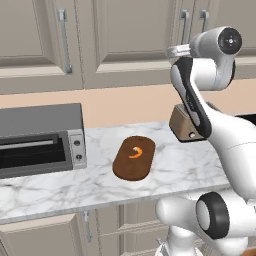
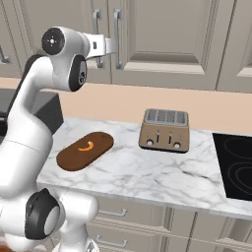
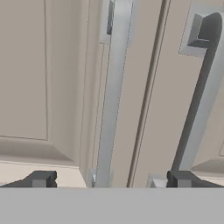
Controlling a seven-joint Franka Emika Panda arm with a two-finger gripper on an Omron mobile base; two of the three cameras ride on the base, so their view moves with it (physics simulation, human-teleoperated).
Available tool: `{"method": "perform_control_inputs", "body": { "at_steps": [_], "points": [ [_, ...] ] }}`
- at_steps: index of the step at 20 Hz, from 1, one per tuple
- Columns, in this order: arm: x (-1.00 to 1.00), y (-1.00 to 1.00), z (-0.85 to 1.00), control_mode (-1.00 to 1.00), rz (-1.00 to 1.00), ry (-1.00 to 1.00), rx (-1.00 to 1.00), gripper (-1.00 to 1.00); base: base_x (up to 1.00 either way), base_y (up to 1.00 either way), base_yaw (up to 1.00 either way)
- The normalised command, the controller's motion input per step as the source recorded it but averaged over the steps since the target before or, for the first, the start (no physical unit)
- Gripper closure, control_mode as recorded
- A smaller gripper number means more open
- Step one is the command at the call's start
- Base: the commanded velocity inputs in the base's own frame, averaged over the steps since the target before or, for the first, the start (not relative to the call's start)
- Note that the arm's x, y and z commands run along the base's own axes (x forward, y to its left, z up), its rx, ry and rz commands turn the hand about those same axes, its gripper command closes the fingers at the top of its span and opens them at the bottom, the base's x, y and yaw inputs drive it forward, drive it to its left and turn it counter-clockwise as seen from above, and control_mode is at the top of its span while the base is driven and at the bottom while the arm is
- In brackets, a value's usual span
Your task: Open the cabinet, retrieve the rolling pin, and place it next to the meat on the cutting board to prepare for tenderizing.
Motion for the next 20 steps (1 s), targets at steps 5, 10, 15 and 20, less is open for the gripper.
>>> {"method": "perform_control_inputs", "body": {
  "at_steps": [5,10,15,20],
  "points": [
    [0.47,0.03,0.00,-1.00,0.00,0.00,0.00,-1.00,0.00,0.00,0.00],
    [0.46,0.06,0.00,-1.00,0.00,0.02,0.00,-1.00,0.00,0.00,0.00],
    [0.34,0.00,0.00,-1.00,0.00,0.05,0.00,-1.00,0.00,0.00,0.00],
    [0.22,0.00,0.00,-1.00,0.00,0.02,0.00,1.00,0.00,0.00,0.00]
  ]
}}
